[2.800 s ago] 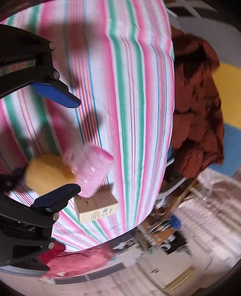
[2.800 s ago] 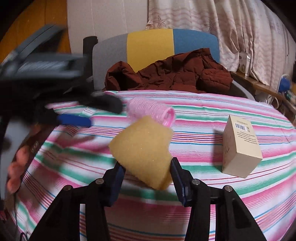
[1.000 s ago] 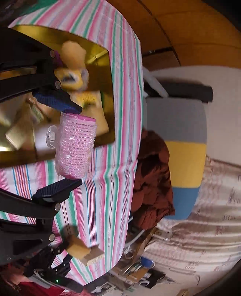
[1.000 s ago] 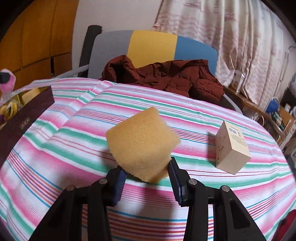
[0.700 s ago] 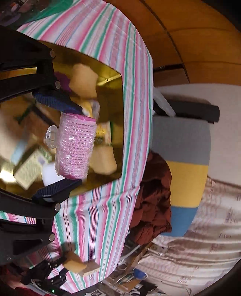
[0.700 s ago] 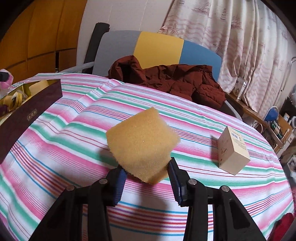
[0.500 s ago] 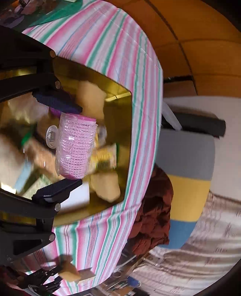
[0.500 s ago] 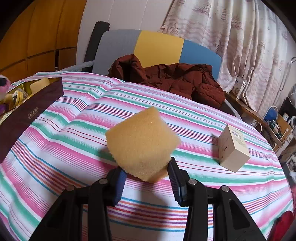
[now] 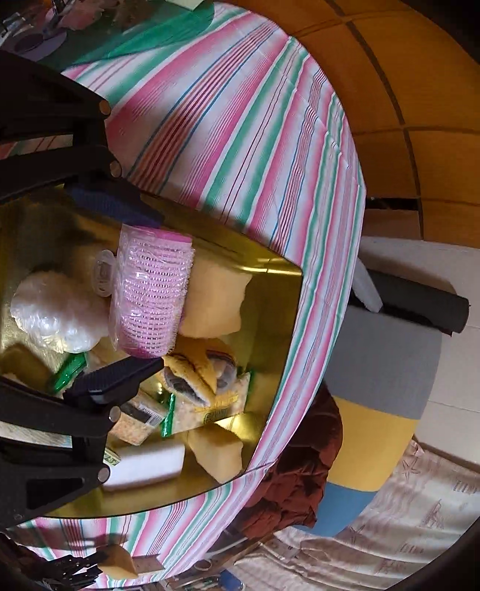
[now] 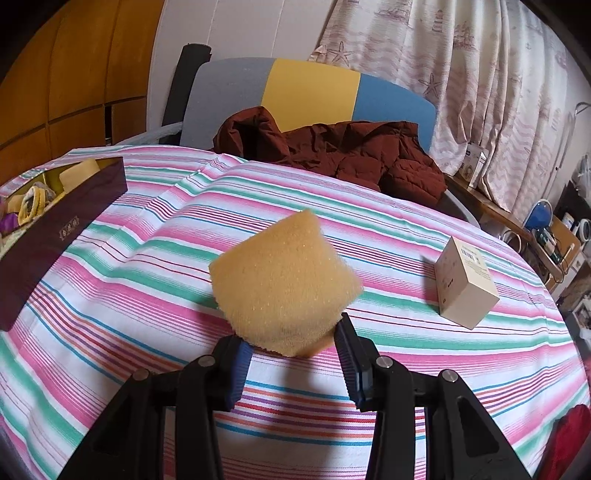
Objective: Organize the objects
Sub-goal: 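Carry the pink hair roller into the gold tray and open the left tool, then carry the yellow sponge into the gold tray and open the right tool, then move the right tool back to the cream box and grasp it, then carry the cream box into the gold tray and open the right tool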
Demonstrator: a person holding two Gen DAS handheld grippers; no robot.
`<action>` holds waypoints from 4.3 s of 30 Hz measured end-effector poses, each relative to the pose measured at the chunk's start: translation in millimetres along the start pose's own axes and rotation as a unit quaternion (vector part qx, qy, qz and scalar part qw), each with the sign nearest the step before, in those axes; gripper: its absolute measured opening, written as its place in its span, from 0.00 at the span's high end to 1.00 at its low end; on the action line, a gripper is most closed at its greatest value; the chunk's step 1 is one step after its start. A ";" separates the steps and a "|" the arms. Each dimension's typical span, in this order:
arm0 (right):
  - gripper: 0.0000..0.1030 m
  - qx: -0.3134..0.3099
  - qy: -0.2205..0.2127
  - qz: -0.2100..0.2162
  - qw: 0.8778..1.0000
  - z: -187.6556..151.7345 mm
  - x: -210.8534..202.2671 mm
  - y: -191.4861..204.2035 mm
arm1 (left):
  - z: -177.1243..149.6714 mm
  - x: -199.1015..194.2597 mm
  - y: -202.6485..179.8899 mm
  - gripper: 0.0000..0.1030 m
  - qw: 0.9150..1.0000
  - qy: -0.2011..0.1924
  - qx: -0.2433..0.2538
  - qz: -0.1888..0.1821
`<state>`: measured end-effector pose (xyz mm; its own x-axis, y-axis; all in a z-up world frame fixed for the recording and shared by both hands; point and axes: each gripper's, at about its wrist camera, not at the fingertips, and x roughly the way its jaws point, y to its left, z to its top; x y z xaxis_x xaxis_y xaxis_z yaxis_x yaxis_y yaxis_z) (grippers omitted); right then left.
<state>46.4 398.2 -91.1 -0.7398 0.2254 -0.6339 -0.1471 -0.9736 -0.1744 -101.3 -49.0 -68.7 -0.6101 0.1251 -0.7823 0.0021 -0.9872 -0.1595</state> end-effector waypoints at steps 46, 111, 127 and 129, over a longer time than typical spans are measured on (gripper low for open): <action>0.31 0.006 0.082 0.272 0.959 125.5 12.9 263.7 | -64.5 -88.7 13.4 0.24 0.991 -0.113 -0.072 -0.012; 0.15 0.172 0.065 -0.140 0.973 63.8 72.7 -170.2 | -76.7 -65.5 -151.4 0.24 0.990 -0.043 0.121 -0.055; 0.28 0.160 0.083 -0.120 0.976 60.9 84.7 -164.3 | -77.6 -70.7 -130.6 0.24 0.992 -0.053 0.106 -0.048; 0.04 0.174 0.079 -0.135 0.972 56.9 82.3 -169.8 | -77.9 -72.2 -128.2 0.24 0.992 -0.056 0.104 -0.045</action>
<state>-26.9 580.0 -70.7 -0.5363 0.4509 -0.7135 -0.5555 -0.8250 -0.1038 4.2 76.1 -38.6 -0.6846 0.2142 -0.6968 -0.2130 -0.9729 -0.0898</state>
